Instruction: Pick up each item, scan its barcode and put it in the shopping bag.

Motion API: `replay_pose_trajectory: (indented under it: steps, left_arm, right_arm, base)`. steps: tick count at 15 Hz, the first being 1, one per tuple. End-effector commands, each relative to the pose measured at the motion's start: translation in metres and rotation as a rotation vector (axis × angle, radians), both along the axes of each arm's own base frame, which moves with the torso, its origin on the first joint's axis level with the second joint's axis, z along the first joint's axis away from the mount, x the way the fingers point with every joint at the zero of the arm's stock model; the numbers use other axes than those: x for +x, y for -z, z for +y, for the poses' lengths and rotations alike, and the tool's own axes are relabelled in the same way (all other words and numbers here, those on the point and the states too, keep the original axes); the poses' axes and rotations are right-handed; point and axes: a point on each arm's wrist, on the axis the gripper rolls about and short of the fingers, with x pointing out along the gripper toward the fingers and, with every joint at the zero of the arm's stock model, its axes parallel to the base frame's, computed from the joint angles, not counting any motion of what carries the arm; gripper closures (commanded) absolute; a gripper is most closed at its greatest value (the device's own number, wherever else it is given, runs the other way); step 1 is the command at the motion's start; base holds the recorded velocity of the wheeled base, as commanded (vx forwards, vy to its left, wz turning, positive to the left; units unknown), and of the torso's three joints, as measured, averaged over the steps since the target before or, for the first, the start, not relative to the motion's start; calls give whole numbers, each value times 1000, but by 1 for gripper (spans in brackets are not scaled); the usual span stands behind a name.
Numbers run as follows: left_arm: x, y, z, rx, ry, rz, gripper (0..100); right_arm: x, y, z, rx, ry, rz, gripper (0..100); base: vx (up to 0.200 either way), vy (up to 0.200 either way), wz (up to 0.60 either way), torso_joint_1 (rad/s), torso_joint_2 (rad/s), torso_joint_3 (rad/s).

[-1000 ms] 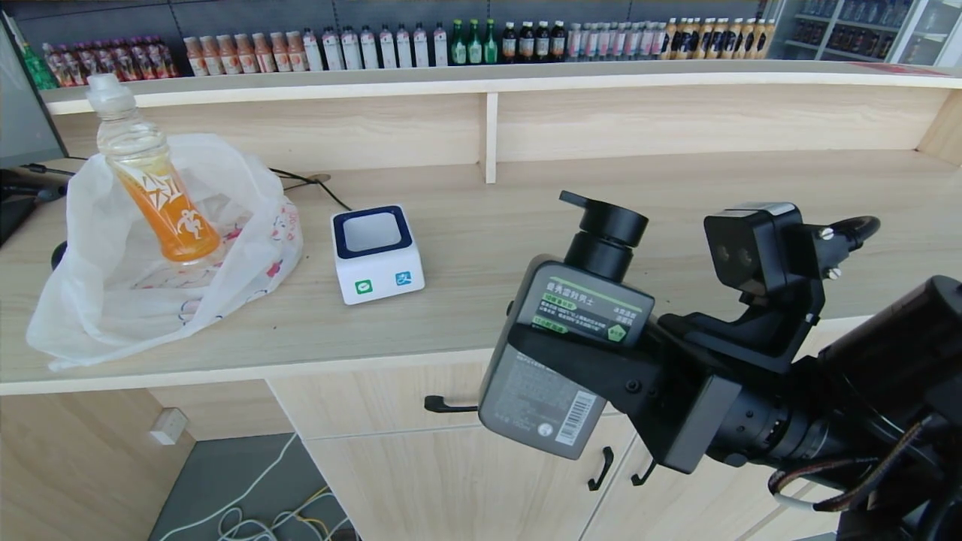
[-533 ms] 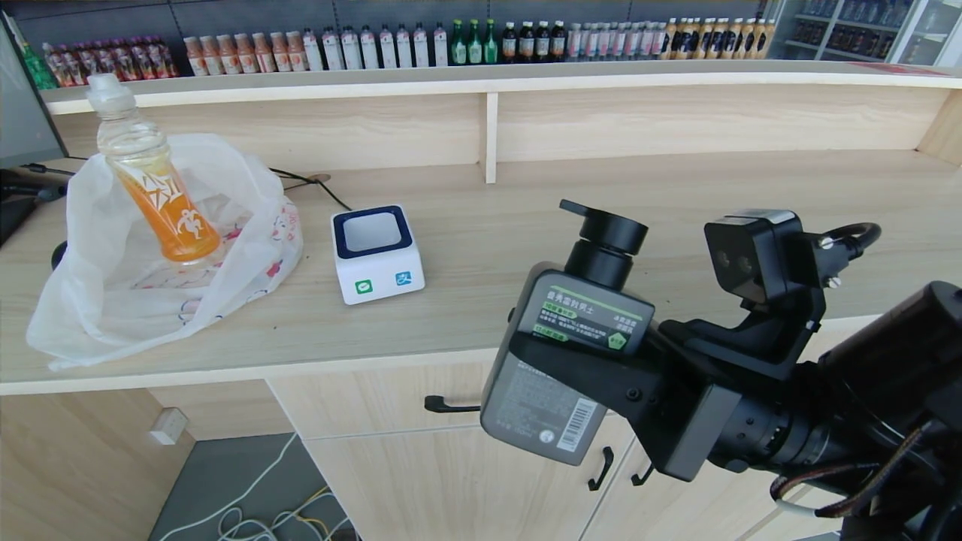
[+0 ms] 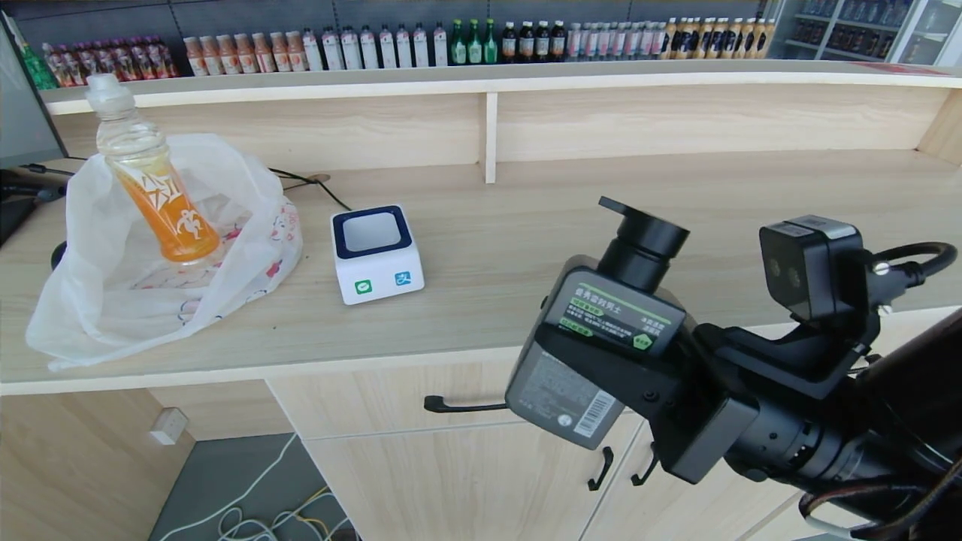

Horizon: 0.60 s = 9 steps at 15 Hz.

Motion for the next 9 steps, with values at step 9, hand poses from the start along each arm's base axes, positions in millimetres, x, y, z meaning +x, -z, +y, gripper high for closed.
replay_pose_trajectory:
  steps: [9]
  left_arm:
    - [0,0,0,0,0,-1,0]
  right_arm:
    - [-33,-2,-34,-13,520,-89,100]
  base:
    - [0,0,0,0,0,0]
